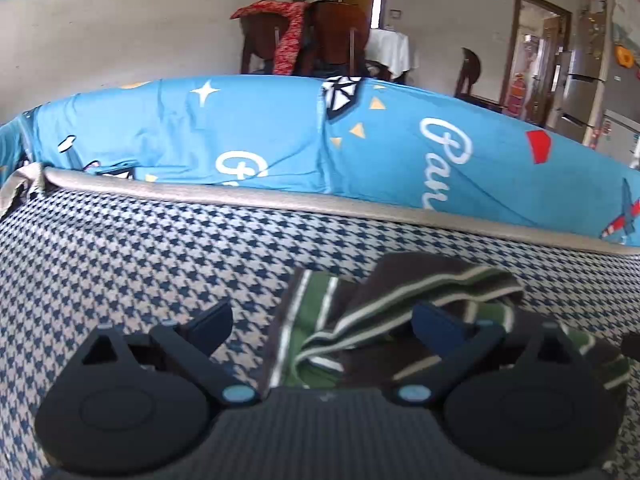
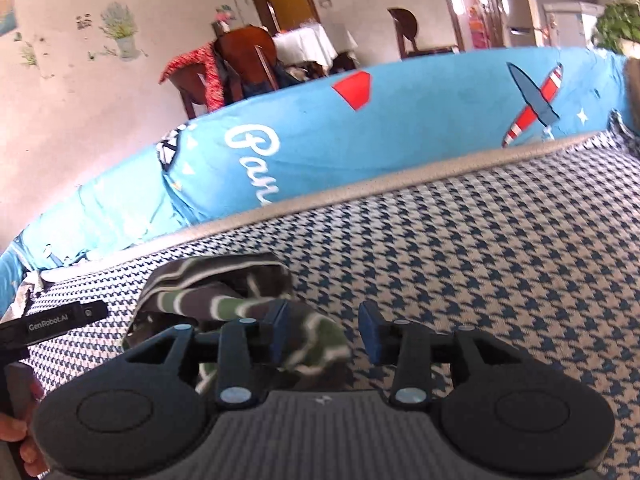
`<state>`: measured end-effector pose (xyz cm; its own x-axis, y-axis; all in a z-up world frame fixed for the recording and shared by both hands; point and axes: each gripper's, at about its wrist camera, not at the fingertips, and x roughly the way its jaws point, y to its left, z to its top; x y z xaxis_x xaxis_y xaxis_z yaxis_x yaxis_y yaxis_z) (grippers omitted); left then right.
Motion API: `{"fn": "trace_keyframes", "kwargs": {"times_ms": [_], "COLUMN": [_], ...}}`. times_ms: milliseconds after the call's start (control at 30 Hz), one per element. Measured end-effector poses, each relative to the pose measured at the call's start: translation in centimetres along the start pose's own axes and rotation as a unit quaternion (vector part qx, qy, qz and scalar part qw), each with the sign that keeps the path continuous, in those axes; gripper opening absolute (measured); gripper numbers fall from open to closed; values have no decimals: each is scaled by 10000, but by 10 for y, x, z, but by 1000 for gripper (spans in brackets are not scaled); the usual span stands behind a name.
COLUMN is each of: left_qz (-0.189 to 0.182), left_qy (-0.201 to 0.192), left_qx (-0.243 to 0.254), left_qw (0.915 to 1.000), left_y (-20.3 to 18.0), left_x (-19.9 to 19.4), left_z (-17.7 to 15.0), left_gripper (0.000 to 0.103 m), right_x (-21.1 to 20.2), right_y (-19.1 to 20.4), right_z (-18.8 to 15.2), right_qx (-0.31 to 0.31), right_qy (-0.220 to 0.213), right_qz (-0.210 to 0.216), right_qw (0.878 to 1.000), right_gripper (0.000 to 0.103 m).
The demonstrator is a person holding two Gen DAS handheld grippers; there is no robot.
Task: Fold clothes
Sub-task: 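Lift the gripped shirt edge up off the seat with the right gripper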
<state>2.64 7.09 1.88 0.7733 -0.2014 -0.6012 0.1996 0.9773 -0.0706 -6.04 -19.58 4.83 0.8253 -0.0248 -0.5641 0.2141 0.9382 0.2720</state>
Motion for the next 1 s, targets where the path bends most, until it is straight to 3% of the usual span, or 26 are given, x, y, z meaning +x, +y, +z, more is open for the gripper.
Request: {"fn": "trace_keyframes", "kwargs": {"times_ms": [100, 233, 533, 600, 800, 933, 967, 1000], "left_qz": [-163, -41, 87, 69, 95, 112, 125, 139], "left_qy": [48, 158, 241, 251, 258, 266, 271, 276], "left_qx": [134, 146, 107, 80, 35, 44, 33, 20], "left_qw": [9998, 9998, 9996, 9996, 9996, 9996, 9995, 9995], "left_y": [-7, -9, 0, 3, 7, 8, 8, 9], "left_x": [1, 8, 13, 13, 12, 12, 13, 13], "left_z": [-3, -5, -5, -5, -4, -4, -4, -3], "left_gripper": [103, 103, 103, 103, 103, 103, 103, 103], "right_x": [5, 17, 65, 75, 101, 116, 118, 120], "right_y": [8, 22, 54, 58, 77, 82, 83, 83], "right_z": [2, 5, 12, 13, 15, 15, 15, 15], "right_qx": [-25, -56, 208, 339, 537, 744, 794, 806], "right_qy": [-18, 36, 363, 445, 596, 611, 581, 550], "right_qz": [196, 409, 823, 947, 1120, 1204, 1234, 1210], "right_qw": [9998, 9991, 9957, 9939, 9905, 9880, 9875, 9878], "right_gripper": [41, 43, 58, 66, 71, 70, 62, 45]}}
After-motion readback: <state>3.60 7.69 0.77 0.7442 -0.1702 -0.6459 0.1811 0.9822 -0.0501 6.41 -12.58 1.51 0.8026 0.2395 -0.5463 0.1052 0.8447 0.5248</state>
